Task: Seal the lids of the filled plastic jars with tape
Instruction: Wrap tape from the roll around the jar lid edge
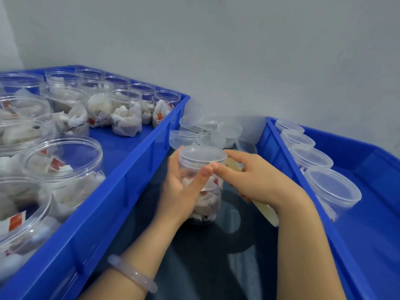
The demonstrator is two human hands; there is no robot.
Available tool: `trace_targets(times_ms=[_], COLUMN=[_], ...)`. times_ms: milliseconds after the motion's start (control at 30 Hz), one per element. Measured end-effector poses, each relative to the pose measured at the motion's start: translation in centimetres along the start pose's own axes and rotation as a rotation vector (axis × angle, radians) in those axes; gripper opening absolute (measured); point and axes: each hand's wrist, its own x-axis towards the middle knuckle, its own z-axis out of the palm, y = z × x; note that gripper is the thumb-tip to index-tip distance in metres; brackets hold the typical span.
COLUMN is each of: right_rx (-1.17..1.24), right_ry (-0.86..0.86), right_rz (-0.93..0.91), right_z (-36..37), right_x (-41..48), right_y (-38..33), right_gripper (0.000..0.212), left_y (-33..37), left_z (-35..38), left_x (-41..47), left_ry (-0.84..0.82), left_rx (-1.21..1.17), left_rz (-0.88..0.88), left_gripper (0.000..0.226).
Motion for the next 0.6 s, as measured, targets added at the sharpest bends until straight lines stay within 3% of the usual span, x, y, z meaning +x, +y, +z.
trace_targets(times_ms=[133,267,467,500,600], right_rx=[-0.02,-0.02,-0.01,-0.016,-0.026], right_ry=[-0.06,-0.005,-0.015,-0.019,-0.029], right_rz=[-0.035,0.003,0.051,0.055,0.091], right_z=[-1.0,-1.3,-1.2,-1.2,-1.2], right_x=[-0.6,-1.0,-1.1,-1.0,-0.9], right_y=[-0.2,-0.4,-0.8,-0.7,-0.3], right_gripper=[0.031,0.03,0.022,0.027,0.072], left_y=[0.0,0.1,-0.1,-0.1,0.0], left_z=[0.0,-0.2,-1.0,-1.1,-1.1], left_x=[0.1,0.1,0.7,0.8,0.8], left_ry=[-0.036,-0.058,-0.071,-0.079,-0.1], left_rx=[-0.124,-0.187,-0.175,-0.172,-0.16], left_rz=[-0.041,-0.004,0.003,0.006,-0.017], left_gripper=[0.076,0.054,0.067,0.07,0.082])
